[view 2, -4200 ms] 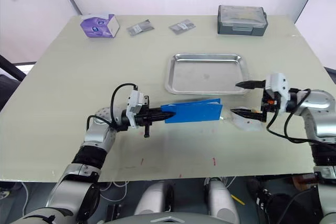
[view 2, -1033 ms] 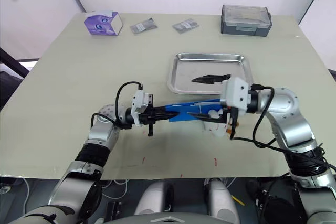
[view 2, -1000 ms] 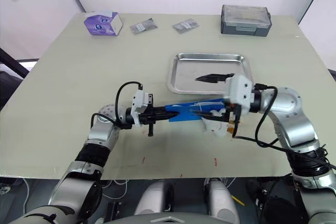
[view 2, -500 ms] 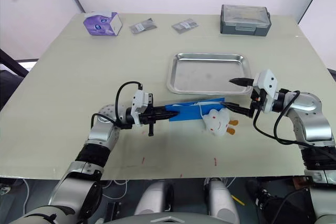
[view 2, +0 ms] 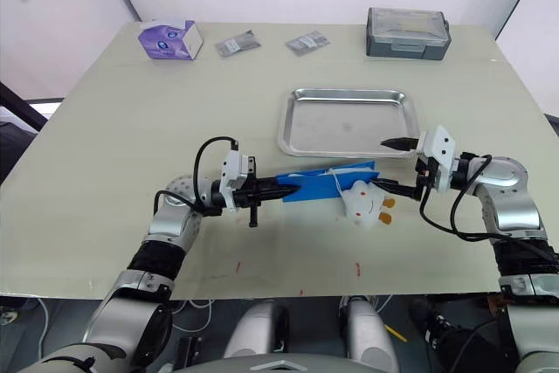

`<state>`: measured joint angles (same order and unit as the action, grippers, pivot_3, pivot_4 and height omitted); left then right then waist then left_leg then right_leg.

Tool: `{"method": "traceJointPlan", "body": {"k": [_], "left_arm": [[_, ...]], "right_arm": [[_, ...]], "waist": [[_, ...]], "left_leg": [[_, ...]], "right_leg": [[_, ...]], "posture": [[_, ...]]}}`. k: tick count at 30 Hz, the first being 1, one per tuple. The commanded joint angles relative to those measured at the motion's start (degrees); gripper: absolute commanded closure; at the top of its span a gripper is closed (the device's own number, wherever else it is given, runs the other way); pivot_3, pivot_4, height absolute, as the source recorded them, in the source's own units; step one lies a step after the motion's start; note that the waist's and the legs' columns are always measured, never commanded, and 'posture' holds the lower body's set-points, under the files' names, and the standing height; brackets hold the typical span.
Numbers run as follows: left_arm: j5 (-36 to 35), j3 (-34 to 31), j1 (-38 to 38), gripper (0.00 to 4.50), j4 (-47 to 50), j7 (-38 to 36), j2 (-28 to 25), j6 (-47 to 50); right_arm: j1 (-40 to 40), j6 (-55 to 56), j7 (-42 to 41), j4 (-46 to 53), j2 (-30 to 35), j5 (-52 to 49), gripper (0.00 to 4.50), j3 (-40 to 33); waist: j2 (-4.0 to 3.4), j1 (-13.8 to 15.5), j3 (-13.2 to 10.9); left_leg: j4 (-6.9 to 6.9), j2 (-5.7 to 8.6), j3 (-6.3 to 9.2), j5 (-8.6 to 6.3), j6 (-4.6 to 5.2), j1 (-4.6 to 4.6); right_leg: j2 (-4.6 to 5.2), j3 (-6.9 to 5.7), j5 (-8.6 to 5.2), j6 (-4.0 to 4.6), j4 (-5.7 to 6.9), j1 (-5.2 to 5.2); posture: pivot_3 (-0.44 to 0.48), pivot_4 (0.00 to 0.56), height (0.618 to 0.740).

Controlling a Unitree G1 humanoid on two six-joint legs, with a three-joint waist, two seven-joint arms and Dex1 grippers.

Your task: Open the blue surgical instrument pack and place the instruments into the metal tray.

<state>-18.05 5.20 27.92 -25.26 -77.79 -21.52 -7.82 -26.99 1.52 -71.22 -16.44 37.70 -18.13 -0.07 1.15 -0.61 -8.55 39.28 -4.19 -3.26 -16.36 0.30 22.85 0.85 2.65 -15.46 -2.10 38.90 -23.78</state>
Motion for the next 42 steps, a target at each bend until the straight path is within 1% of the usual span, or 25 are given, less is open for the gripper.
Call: {"method": "traceJointPlan", "body": {"k": [1, 4, 9, 13, 18, 23, 26, 30, 34, 42], "left_arm": [[-0.39, 0.41, 0.33, 4.50, 2.19, -0.53, 0.15, -0.65], [-0.37, 0.32, 0.52, 4.50, 1.86, -0.67, 0.05, -0.76], [-0.34, 0.20, 0.22, 4.50, 1.52, -0.98, -0.13, -1.12], [-0.20, 0.32, 0.20, 4.50, 1.20, -0.92, 0.14, -1.34], [-0.11, 0.31, 0.48, 4.50, 0.69, -1.01, 0.33, -1.69], [-0.20, 0.39, 0.48, 4.50, 0.51, -1.08, 0.45, -1.83], [-0.20, 0.61, 0.39, 4.50, 0.58, -1.09, 0.68, -1.89], [-0.30, 0.67, 0.49, 4.50, 0.53, -1.20, 0.64, -1.91], [-0.37, 0.60, 0.47, 4.50, 0.71, -1.15, 0.41, -1.80], [-0.42, 0.56, 0.25, 4.50, 1.10, -0.97, 0.22, -1.56]], "right_arm": [[-2.57, 2.44, -1.12, -2.72, -0.10, 0.10, 0.08, -0.72], [-3.02, 3.20, -2.47, -4.27, 0.52, -0.57, 0.08, -1.50], [-3.23, 7.18, -3.99, -7.26, 1.49, 1.68, 0.08, -0.57], [-2.37, 8.09, -4.71, -5.61, 0.27, 2.62, 0.08, 1.25], [-0.25, 5.56, -4.63, -0.59, -1.63, 1.66, 0.08, 3.14], [0.92, 0.50, -3.59, 3.03, -2.93, 0.01, 0.08, 3.34], [1.49, -2.78, -3.63, 3.33, -2.65, 0.46, 0.08, 4.39], [0.70, -3.37, -3.54, 0.89, -3.16, 0.54, 0.08, 3.84], [-0.61, -6.13, -2.91, 0.47, -3.88, -1.83, 1.04, 2.01], [-1.09, -9.19, -4.58, 1.37, -3.26, -4.87, 1.04, 0.70]], "waist": [[0.00, 0.00, 0.00], [0.00, -0.01, 0.00], [0.00, -0.01, 0.00], [-0.01, -0.03, 0.00], [-0.01, -0.04, 0.00], [-0.01, 0.00, 0.00], [-0.01, 0.01, 0.00], [-0.02, 0.01, 0.00], [-0.01, 0.00, 0.00], [-0.01, 0.00, 0.00]], "left_leg": [[0.00, 0.00, -0.01, 0.00, 0.00, 0.00], [0.00, 0.00, -0.01, 0.00, 0.00, -0.01], [0.00, 0.00, -0.01, 0.00, 0.00, -0.01], [0.00, 0.00, -0.01, 0.00, 0.00, -0.02], [0.00, -0.01, -0.01, 0.00, 0.00, -0.03], [0.01, 0.00, -0.02, 0.00, -0.01, -0.03], [0.00, 0.00, -0.02, 0.00, -0.01, -0.03], [0.00, 0.00, -0.02, 0.00, 0.00, -0.03], [0.01, 0.00, -0.02, 0.00, 0.00, -0.03], [0.00, 0.00, -0.01, 0.00, 0.00, -0.03]], "right_leg": [[0.00, 0.01, 0.00, 0.00, 0.00, 0.00], [0.00, 0.00, 0.00, 0.00, 0.00, 0.00], [0.00, 0.01, 0.00, 0.00, 0.00, 0.00], [0.00, 0.01, 0.00, 0.00, 0.01, 0.00], [-0.01, 0.01, 0.00, 0.00, 0.03, 0.00], [0.01, 0.02, 0.00, 0.00, 0.02, 0.01], [0.01, 0.01, 0.00, 0.00, 0.02, 0.01], [0.01, 0.01, 0.00, 0.00, 0.02, 0.01], [0.00, 0.01, 0.00, 0.00, 0.02, 0.01], [0.00, 0.01, 0.00, 0.00, 0.02, 0.01]], "posture": [[0.000, 0.150, 0.731], [0.000, 0.150, 0.731], [0.000, 0.150, 0.731], [0.000, 0.150, 0.731], [0.000, 0.150, 0.731], [0.000, 0.150, 0.731], [0.000, 0.150, 0.731], [0.000, 0.150, 0.731], [0.000, 0.150, 0.731], [0.000, 0.150, 0.731]]}}
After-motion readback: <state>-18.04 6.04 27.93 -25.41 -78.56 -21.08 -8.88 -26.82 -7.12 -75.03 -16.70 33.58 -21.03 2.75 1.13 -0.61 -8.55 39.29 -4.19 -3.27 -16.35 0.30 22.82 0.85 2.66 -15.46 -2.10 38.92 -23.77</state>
